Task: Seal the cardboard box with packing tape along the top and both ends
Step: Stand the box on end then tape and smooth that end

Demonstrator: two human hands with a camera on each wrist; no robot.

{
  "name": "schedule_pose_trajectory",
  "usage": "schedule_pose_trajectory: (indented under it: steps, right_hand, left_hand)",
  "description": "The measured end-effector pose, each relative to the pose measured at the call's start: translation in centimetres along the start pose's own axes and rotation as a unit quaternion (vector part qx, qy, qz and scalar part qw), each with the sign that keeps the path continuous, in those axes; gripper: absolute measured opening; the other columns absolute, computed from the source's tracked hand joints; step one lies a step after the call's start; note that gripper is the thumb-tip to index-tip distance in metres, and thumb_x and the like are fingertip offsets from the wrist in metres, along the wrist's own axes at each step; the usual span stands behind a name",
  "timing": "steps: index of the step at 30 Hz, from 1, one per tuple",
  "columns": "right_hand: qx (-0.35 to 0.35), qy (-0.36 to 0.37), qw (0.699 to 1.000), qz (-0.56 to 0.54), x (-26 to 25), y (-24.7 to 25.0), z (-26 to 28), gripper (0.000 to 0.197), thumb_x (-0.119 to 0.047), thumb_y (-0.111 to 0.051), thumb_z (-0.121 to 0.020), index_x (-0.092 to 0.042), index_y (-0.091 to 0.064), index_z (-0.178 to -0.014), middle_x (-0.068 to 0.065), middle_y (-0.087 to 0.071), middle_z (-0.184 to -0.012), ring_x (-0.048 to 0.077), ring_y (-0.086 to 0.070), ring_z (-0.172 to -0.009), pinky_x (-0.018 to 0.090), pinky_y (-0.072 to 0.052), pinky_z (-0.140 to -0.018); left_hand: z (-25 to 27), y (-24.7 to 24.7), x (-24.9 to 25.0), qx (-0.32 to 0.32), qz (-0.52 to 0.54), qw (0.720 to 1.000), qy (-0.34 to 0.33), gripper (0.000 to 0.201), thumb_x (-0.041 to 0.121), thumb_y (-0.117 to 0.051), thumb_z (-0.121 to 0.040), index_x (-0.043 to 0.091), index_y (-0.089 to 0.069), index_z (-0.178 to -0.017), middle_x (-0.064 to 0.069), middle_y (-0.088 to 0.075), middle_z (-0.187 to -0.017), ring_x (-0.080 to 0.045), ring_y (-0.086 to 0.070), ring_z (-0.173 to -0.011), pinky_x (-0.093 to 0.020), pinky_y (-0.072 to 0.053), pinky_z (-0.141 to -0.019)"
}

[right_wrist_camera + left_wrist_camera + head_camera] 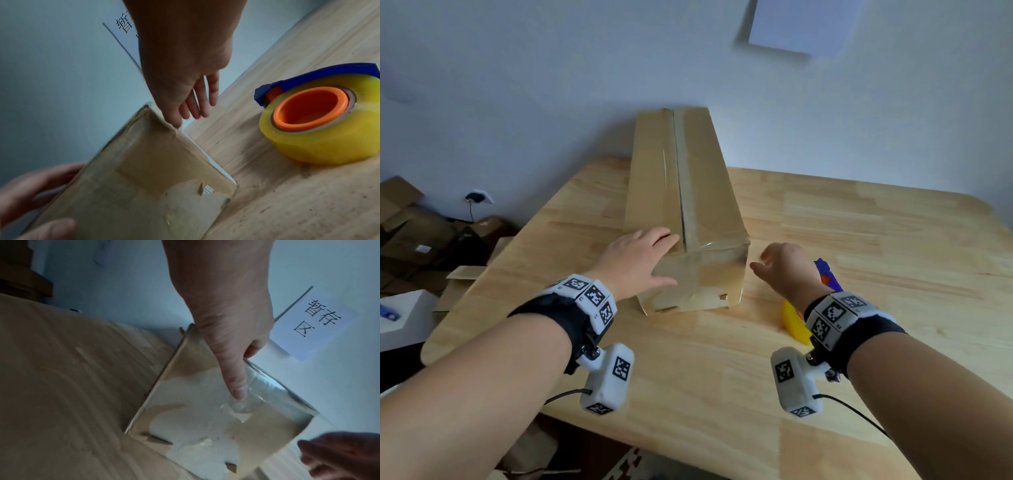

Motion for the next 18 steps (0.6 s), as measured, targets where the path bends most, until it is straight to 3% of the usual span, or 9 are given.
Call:
schedule_pose_trajectory:
  steps: [2,4,7,10,13,14,16,17,18]
  right_hand:
    - [-0.023,-0.024,0.999,0.042,-0.1,0.4,0.0,0.025,-0.027,-0.057,-0.090,-0.005,-0.068,-0.095,0.009,-0.068,-0.095,0.023,-0.062,-0.079,0.033,-0.055,-0.065]
    - [-0.003,-0.008,0.991,0.136,-0.3,1.9,0.2,0.022,-0.022,-0.052,-0.092,-0.005,-0.065,-0.096,0.009,-0.065,-0.094,0.024,-0.058,-0.074,0.025,-0.043,-0.055]
    - [0.071,0.096,0.945,0.306,-0.9,3.8,0.5,0.013,-0.017,-0.053,-0.091,-0.008,-0.062,-0.090,0.008,-0.063,-0.087,0.028,-0.061,-0.075,0.027,-0.036,-0.058]
    - [0.070,0.123,0.897,0.418,-1.6,3.0,1.0,0.007,-0.010,-0.068,-0.078,-0.010,-0.061,-0.076,0.005,-0.062,-0.070,0.026,-0.061,-0.059,0.027,-0.036,-0.053]
    - [0.111,0.151,0.904,0.385,-1.3,2.4,1.5,0.028,0.005,-0.082,-0.051,-0.006,-0.057,-0.057,0.007,-0.052,-0.047,0.023,-0.050,-0.034,0.023,-0.035,-0.043]
    - [0.125,0.163,0.906,0.371,-1.1,2.3,1.8,0.031,0.006,-0.084,-0.049,-0.006,-0.056,-0.055,0.008,-0.050,-0.044,0.023,-0.048,-0.031,0.022,-0.035,-0.041]
    - [0.134,0.156,0.912,0.355,-0.4,2.3,2.5,0.021,0.002,-0.082,-0.063,-0.003,-0.061,-0.066,0.010,-0.055,-0.049,0.026,-0.053,-0.035,0.025,-0.040,-0.040]
    - [0.118,0.137,0.915,0.360,0.0,2.6,2.9,0.013,0.001,-0.075,-0.072,-0.001,-0.065,-0.080,0.011,-0.061,-0.058,0.029,-0.059,-0.043,0.029,-0.043,-0.043]
    - [0.086,0.102,0.921,0.367,0.7,2.6,3.1,0.017,0.001,-0.066,-0.080,-0.001,-0.065,-0.098,0.013,-0.067,-0.073,0.032,-0.065,-0.057,0.032,-0.047,-0.050]
  left_hand:
    - [0.1,-0.2,-0.8,0.005,0.010,1.000,0.000,0.083,0.062,-0.053,-0.082,0.021,-0.025,-0.147,0.003,-0.027,-0.152,-0.020,-0.034,-0.134,-0.039,-0.033,-0.107]
    - [-0.1,-0.3,-1.2,0.011,0.006,1.000,-0.003,0.080,0.060,-0.055,-0.082,0.021,-0.028,-0.146,0.003,-0.030,-0.149,-0.020,-0.034,-0.133,-0.038,-0.032,-0.107]
    - [-0.2,-0.6,-1.6,0.006,0.000,1.000,-0.017,0.081,0.059,-0.057,-0.081,0.022,-0.026,-0.147,0.003,-0.030,-0.148,-0.020,-0.031,-0.133,-0.039,-0.028,-0.108]
    - [-0.1,-1.1,-2.2,-0.004,0.001,0.999,-0.036,0.084,0.058,-0.057,-0.082,0.023,-0.019,-0.149,0.004,-0.024,-0.152,-0.019,-0.026,-0.137,-0.038,-0.023,-0.111]
    - [0.3,-1.8,-3.0,-0.013,0.018,0.998,-0.051,0.089,0.058,-0.057,-0.082,0.025,-0.011,-0.151,0.005,-0.015,-0.156,-0.018,-0.016,-0.142,-0.038,-0.019,-0.114]
    - [0.5,-2.0,-3.3,-0.015,0.029,0.998,-0.055,0.090,0.059,-0.057,-0.082,0.025,-0.010,-0.151,0.005,-0.012,-0.157,-0.016,-0.013,-0.144,-0.037,-0.017,-0.114]
    - [0.7,-2.3,-3.9,-0.021,0.045,0.997,-0.065,0.092,0.061,-0.056,-0.081,0.024,-0.008,-0.151,0.006,-0.008,-0.158,-0.014,-0.007,-0.145,-0.034,-0.013,-0.116]
    - [0.8,-2.3,-4.0,-0.024,0.049,0.996,-0.070,0.092,0.061,-0.055,-0.082,0.024,-0.007,-0.151,0.007,-0.005,-0.158,-0.014,-0.005,-0.146,-0.033,-0.011,-0.116]
    - [0.9,-2.3,-4.1,-0.026,0.051,0.996,-0.074,0.090,0.060,-0.054,-0.083,0.024,-0.006,-0.151,0.007,-0.004,-0.159,-0.014,-0.004,-0.146,-0.032,-0.011,-0.116]
Point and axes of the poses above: each hand's wrist, its own z-axis away from the middle knuckle, its own y-axis out of the back of the hand, x = y × z, the point moved 5 cm from there along -z, towards the middle knuckle
